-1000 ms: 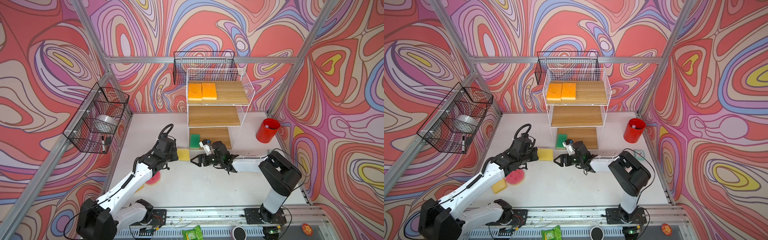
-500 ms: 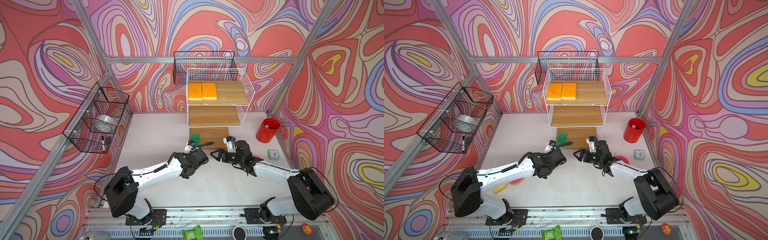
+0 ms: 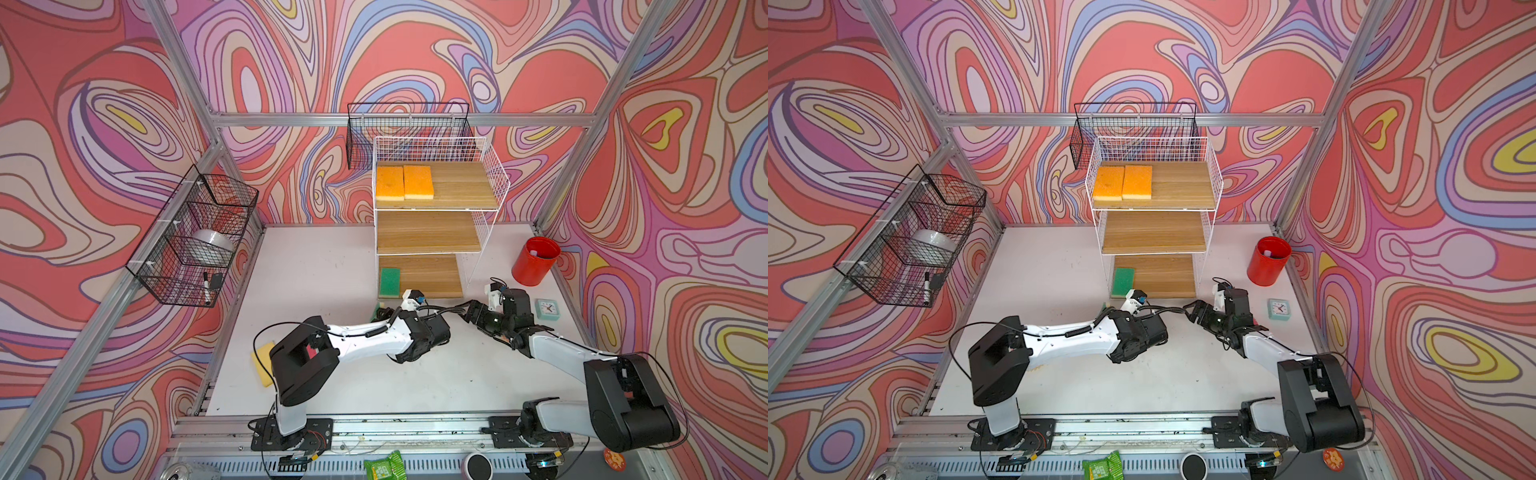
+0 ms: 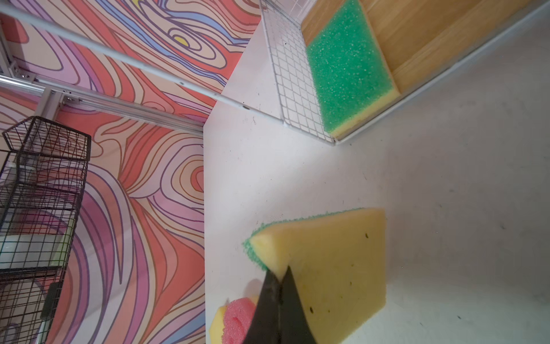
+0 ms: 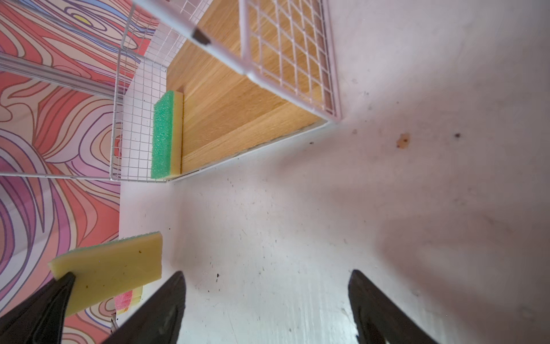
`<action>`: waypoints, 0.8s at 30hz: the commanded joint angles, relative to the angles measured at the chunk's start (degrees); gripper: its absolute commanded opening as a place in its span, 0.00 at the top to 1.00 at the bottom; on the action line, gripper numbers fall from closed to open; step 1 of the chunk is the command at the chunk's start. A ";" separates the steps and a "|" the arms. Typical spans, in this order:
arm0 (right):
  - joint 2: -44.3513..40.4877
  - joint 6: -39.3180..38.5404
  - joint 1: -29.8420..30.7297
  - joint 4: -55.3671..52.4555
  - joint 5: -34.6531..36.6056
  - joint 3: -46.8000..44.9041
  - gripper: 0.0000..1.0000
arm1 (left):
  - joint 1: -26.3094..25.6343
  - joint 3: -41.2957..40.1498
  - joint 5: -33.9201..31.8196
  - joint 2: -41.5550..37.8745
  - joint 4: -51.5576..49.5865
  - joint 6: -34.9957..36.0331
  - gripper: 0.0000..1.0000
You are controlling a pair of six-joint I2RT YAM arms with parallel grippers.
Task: Arrange cleaning sponges on a shelf
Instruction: Turn over the cleaning sponge at the center of the table.
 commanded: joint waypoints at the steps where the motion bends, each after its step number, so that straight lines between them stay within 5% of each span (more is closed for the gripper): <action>1: -2.79 -0.12 -2.48 -1.48 0.81 -0.16 0.11 | -0.79 1.49 -0.81 0.90 -3.68 -1.20 0.95; 6: -4.80 -0.47 -5.17 -3.39 0.72 0.49 0.11 | -2.29 3.22 1.50 2.57 -1.44 0.47 0.76; 24: -3.28 -1.12 -5.80 -3.55 1.64 1.43 0.11 | -5.32 6.36 14.37 4.77 7.18 1.01 0.39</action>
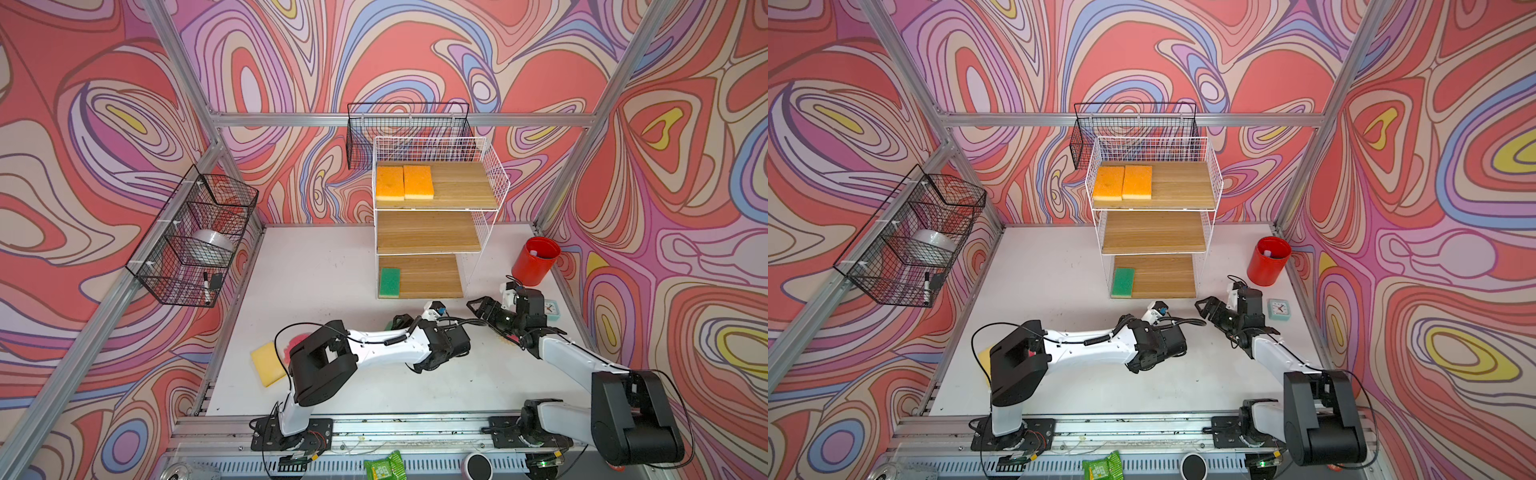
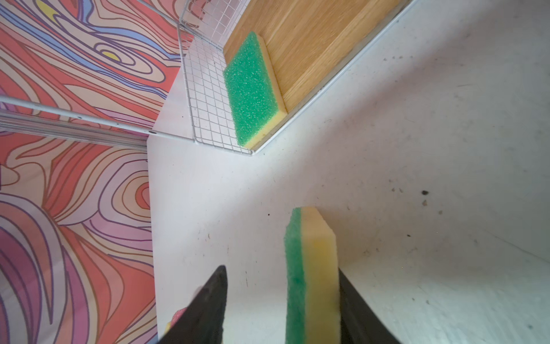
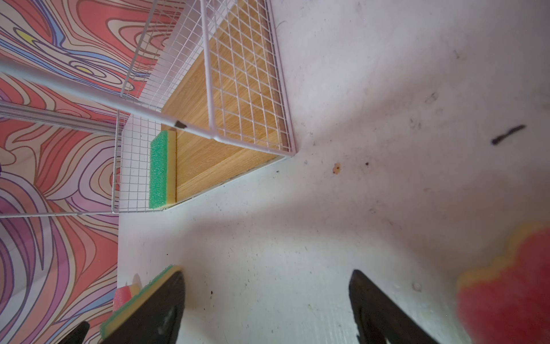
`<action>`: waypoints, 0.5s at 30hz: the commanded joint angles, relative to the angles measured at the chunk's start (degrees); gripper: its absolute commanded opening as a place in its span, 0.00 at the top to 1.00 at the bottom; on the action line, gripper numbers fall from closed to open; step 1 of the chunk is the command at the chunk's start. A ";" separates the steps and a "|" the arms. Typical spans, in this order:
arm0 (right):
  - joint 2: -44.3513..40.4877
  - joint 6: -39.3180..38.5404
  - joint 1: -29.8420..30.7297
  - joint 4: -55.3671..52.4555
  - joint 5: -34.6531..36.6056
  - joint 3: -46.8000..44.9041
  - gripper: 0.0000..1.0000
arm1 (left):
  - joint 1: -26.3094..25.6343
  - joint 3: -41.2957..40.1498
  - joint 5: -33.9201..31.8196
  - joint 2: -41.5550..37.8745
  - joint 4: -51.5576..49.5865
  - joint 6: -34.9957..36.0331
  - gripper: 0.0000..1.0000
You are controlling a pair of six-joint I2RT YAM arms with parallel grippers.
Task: Arrange cleaning sponges on a shelf
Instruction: Turn over the cleaning sponge at the center of the table.
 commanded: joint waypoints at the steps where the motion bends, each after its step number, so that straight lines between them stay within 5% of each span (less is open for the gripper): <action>1: 0.30 -0.98 -0.31 -0.51 0.81 1.31 0.11 | -0.18 0.49 5.28 1.00 3.12 -0.03 0.37; 15: -1.29 -2.38 -0.31 -2.66 1.60 1.82 0.10 | 1.18 -3.43 20.56 -3.87 15.96 1.19 0.22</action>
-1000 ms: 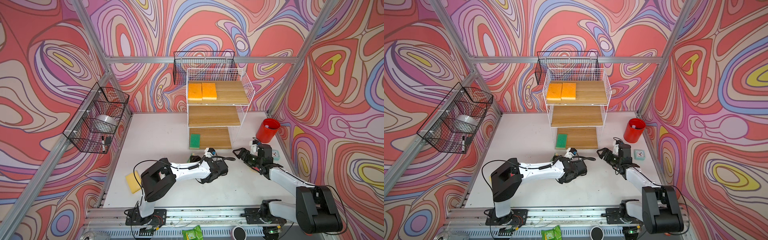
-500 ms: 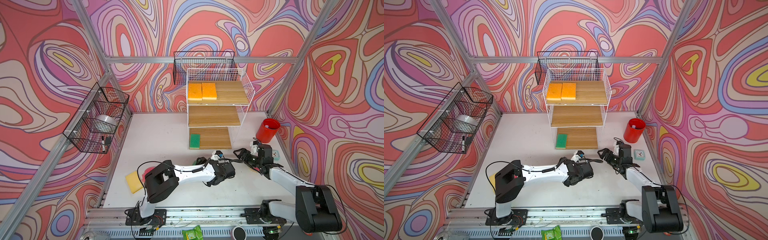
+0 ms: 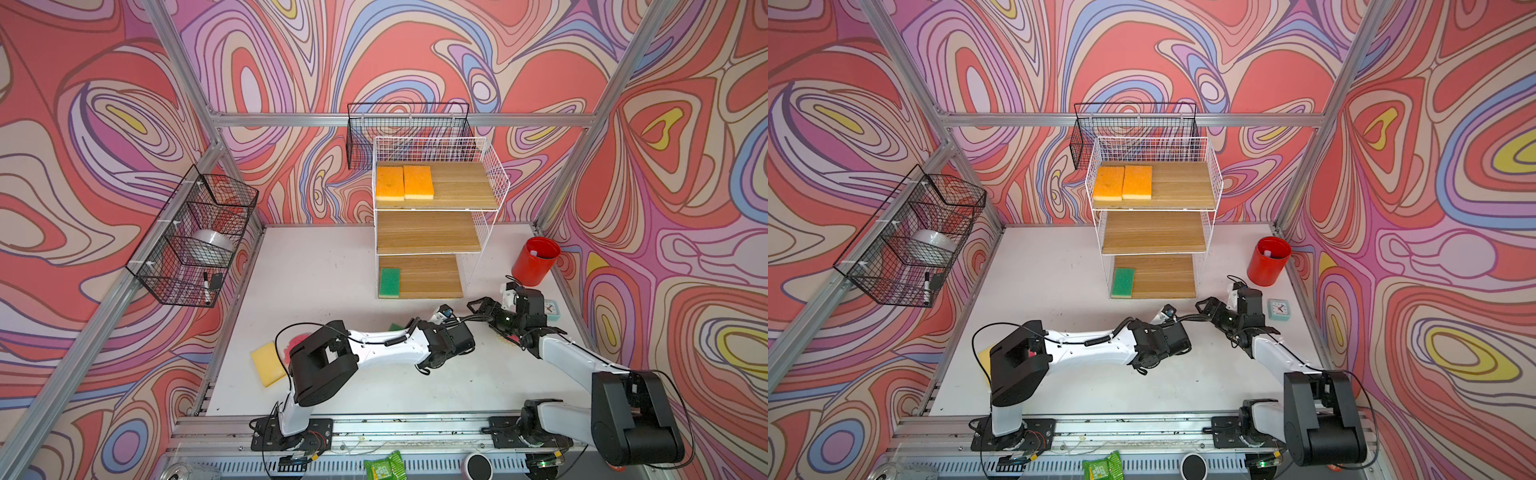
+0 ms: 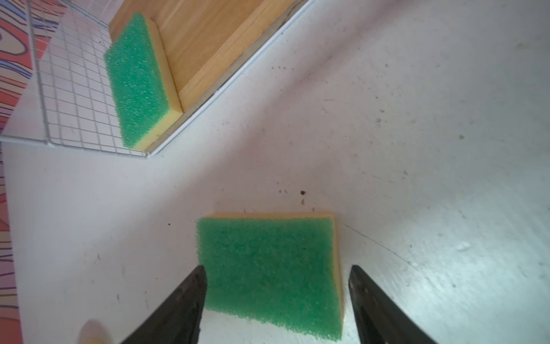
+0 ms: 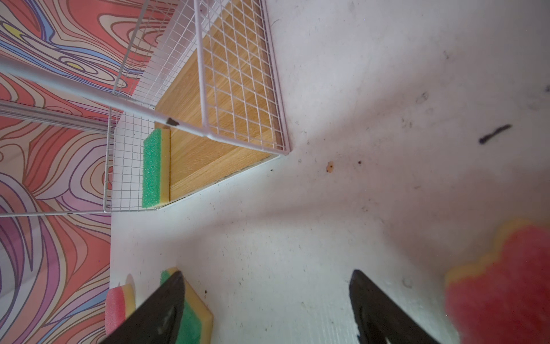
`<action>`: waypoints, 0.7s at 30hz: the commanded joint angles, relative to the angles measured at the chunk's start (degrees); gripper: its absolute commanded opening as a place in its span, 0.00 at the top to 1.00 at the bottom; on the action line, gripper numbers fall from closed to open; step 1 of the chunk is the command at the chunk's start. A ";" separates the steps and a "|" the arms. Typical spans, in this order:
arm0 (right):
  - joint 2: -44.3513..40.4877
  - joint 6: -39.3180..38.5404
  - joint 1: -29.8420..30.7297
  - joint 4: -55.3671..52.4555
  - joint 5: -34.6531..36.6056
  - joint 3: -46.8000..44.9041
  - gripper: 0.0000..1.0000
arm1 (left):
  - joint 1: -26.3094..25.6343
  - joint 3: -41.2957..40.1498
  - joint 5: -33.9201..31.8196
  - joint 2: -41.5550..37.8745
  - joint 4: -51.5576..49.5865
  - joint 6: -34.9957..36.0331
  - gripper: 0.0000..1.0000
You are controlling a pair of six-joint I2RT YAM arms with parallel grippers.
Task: Arrange cleaning sponges on a shelf
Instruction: Turn over the cleaning sponge at the center of the table.
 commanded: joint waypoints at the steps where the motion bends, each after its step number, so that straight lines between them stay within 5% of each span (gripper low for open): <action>1: -1.25 -1.29 -0.32 -1.10 1.01 1.55 0.10 | 1.20 -1.72 4.73 -4.09 4.07 0.20 0.22; 10: -2.75 -3.50 -0.32 -3.02 1.23 2.28 0.09 | 3.99 -7.74 3.95 -14.75 4.15 0.01 0.22; 21: -13.15 -8.89 3.65 -9.25 0.59 4.34 0.09 | 10.91 -22.32 8.26 -38.36 3.92 -3.36 0.21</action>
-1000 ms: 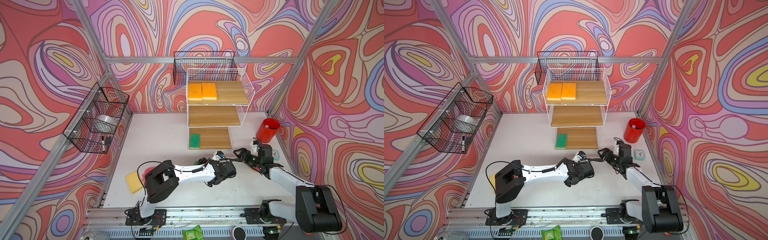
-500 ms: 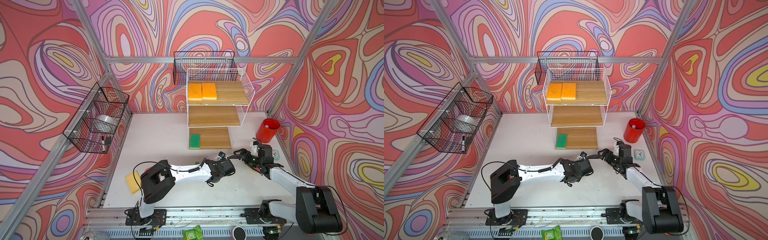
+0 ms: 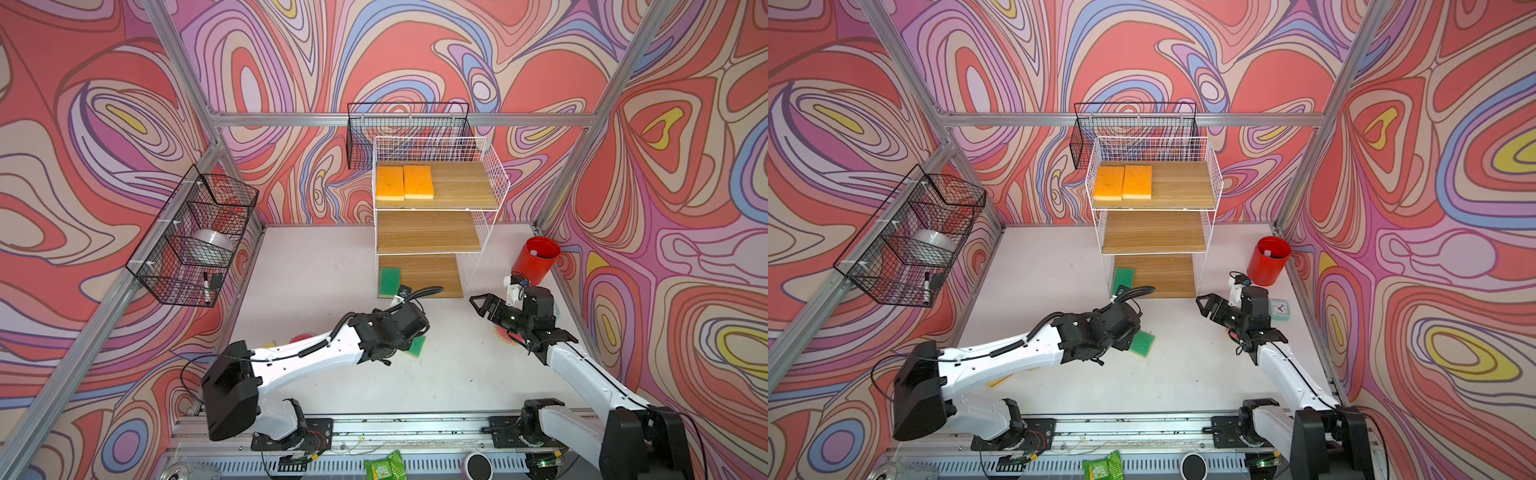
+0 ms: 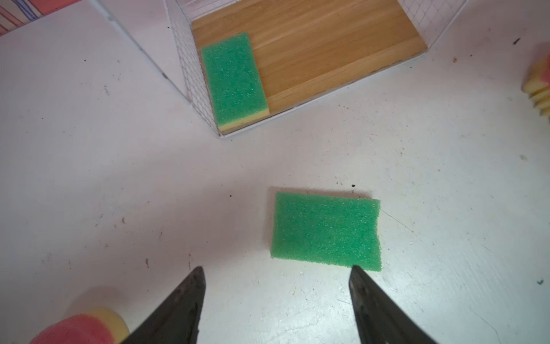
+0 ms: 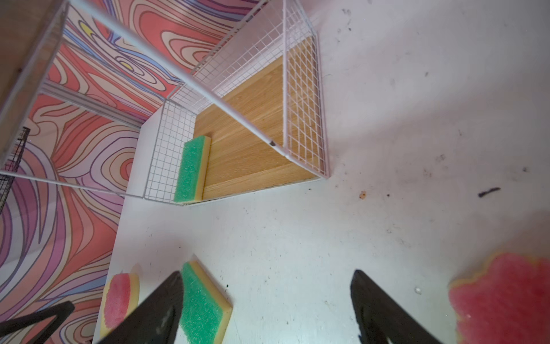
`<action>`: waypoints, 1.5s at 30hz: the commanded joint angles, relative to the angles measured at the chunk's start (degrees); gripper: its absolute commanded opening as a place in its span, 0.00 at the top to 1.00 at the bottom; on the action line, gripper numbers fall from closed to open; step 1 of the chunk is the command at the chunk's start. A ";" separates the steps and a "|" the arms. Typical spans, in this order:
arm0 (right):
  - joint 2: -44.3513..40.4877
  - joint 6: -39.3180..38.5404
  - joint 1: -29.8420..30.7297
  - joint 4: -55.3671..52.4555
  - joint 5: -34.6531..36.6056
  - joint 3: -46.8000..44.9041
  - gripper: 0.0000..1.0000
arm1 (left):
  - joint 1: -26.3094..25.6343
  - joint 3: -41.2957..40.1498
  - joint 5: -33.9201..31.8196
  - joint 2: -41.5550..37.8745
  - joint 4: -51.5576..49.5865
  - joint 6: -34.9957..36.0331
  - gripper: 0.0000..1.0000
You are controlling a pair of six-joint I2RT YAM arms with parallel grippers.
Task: Arrange cleaning sponges on a shelf
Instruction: Turn over the cleaning sponge at the center of the table, then pick up the cleaning sponge at the center of the table.
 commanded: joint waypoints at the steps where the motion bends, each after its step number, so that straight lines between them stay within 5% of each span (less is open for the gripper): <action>1: -1.10 -3.56 2.67 -3.57 0.02 2.28 0.09 | 2.37 -3.12 2.01 -6.08 -1.40 -2.23 0.17; 4: -0.82 -6.11 8.24 -4.69 1.25 4.06 0.09 | 4.82 -5.12 1.41 -10.05 -2.72 -2.52 0.00; 8: 1.85 -11.70 18.24 -9.38 6.86 9.29 0.09 | 7.68 -8.28 3.22 -14.87 -2.16 -1.87 0.00; 22: 18.08 -29.24 36.31 -19.28 14.49 20.25 0.07 | 9.95 -16.54 4.82 -26.79 -3.00 -6.03 0.00; 32: 30.84 -41.02 38.22 -25.01 10.16 27.94 0.02 | 9.98 -19.94 5.48 -28.56 -1.57 -7.19 0.00; 45: 38.33 -44.63 42.40 -29.87 10.45 33.02 0.02 | 10.04 -21.78 3.67 -31.20 -1.75 -8.11 0.00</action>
